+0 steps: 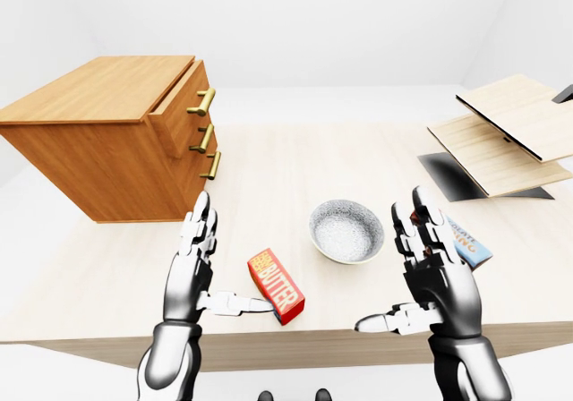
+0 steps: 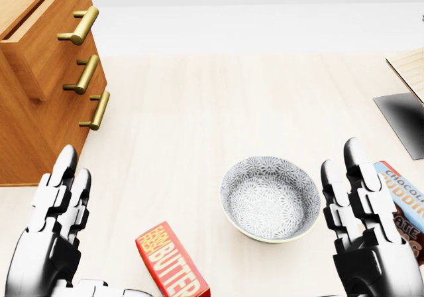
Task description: Close the top drawer of the cabinet and put the bowl on top of it.
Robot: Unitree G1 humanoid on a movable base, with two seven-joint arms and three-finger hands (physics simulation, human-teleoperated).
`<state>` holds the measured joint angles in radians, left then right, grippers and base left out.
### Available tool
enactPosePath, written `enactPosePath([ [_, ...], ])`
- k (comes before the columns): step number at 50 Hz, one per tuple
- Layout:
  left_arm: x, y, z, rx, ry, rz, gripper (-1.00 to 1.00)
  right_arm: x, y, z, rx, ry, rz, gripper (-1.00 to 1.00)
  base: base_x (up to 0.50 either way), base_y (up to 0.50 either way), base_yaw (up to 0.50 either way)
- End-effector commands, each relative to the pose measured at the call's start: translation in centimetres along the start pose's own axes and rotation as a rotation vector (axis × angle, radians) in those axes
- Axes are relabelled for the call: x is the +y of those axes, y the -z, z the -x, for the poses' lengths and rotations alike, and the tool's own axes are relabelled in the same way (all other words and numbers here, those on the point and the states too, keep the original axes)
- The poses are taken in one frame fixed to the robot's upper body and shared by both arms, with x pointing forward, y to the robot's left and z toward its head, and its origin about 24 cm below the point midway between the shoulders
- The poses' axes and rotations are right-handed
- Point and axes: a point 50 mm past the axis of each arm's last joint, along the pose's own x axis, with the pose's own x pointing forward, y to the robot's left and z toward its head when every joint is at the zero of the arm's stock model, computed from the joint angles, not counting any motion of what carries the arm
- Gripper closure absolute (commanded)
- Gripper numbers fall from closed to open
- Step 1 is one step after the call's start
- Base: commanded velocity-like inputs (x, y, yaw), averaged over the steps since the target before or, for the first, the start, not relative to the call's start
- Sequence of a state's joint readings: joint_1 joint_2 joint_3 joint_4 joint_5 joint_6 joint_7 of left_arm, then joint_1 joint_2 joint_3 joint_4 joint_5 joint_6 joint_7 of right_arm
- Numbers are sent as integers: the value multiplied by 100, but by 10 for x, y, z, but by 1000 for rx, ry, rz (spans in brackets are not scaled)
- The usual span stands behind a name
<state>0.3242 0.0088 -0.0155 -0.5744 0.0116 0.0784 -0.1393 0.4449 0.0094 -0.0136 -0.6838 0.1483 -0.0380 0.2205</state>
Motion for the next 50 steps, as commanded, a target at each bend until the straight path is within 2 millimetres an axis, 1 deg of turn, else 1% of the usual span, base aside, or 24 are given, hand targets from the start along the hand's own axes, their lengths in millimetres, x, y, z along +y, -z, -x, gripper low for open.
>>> enactPosePath([
  [1, -3, 4, -2, 20, 18, -10, -100, -1, -1, 1, -2, -3, -6, -100, 0, 0, 0],
  [2, -3, 4, -2, 20, 18, -10, -100, -1, -1, 1, -2, -3, -6, -100, 0, 0, 0],
  [3, -8, 9, -9, 31, 55, -19, -100, -2, -3, 1, -13, 2, -8, -100, 0, 0, 0],
  [4, -8, 9, -9, 32, 57, -19, -100, -2, -3, 1, -15, 4, -6, -100, 0, 0, 0],
  [5, -8, 12, -14, 35, 62, -21, -100, -3, -4, 2, -18, 8, -6, -100, 0, 0, 0],
  [11, -6, 18, -31, 37, 73, -8, -100, -4, -6, 2, -30, 19, -2, -100, 0, 0, 0],
  [14, -6, 6, -42, -23, 85, -19, -100, -4, -7, 2, -33, 20, -2, -100, 0, 0, 0],
  [20, -8, -9, -59, -98, 97, -47, -100, -5, -7, 3, -35, 26, 4, -100, 0, 0, 0],
  [21, -9, -14, -64, -123, 99, -60, -100, -5, -8, 3, -36, 25, 2, -100, 0, 0, 0],
  [25, -12, -30, -68, -191, 102, -82, -100, -7, -10, 3, -39, 32, 2, -100, 0, 0, 0],
  [26, -12, -30, -68, -192, 103, -82, -100, -7, -10, 3, -39, 33, 2, -100, 0, 0, 0],
  [28, -15, -41, -71, -239, 113, -92, -100, -8, -10, 3, -42, 40, -1, -100, 0, 0, 0],
  [30, -16, -46, -73, -260, 119, -96, -100, -9, -11, 3, -44, 41, -1, -100, 0, 0, 0],
  [32, -16, -46, -74, -261, 119, -96, -100, -9, -11, 3, -44, 41, -1, -100, 0, 0, 0],
  [34, -20, -62, -84, -329, 131, -105, -100, -11, -15, 6, -55, 49, -2, -100, 0, 0, 0],
  [36, -20, -62, -84, -331, 131, -106, -100, -11, -15, 6, -55, 49, -2, -100, 0, 0, 0],
  [38, -23, -72, -92, -373, 146, -109, -100, -11, -18, 7, -61, 51, -4, -100, 0, 0, 0],
  [41, -23, -73, -92, -375, 146, -109, -100, -12, -18, 7, -61, 51, -5, -100, 0, 0, 0],
  [42, -25, -74, -104, -373, 148, -122, -100, -14, -22, 8, -68, 56, -10, -100, 0, 0, 0],
  [44, -25, -74, -105, -372, 148, -123, -100, -14, -22, 8, -69, 57, -10, -100, 0, 0, 0],
  [45, -26, -75, -115, -366, 145, -146, -100, -17, -26, 10, -79, 65, -17, -100, 0, 0, 0],
  [46, -26, -75, -119, -358, 144, -148, -100, -18, -27, 10, -80, 68, -20, -100, 0, 0, 0],
  [49, -24, -79, -124, -371, 141, -150, -100, -19, -28, 10, -83, 71, -21, -100, 0, 0, 0],
  [50, -22, -81, -129, -369, 137, -147, -100, -19, -28, 10, -84, 71, -21, -100, 0, 0, 0],
])
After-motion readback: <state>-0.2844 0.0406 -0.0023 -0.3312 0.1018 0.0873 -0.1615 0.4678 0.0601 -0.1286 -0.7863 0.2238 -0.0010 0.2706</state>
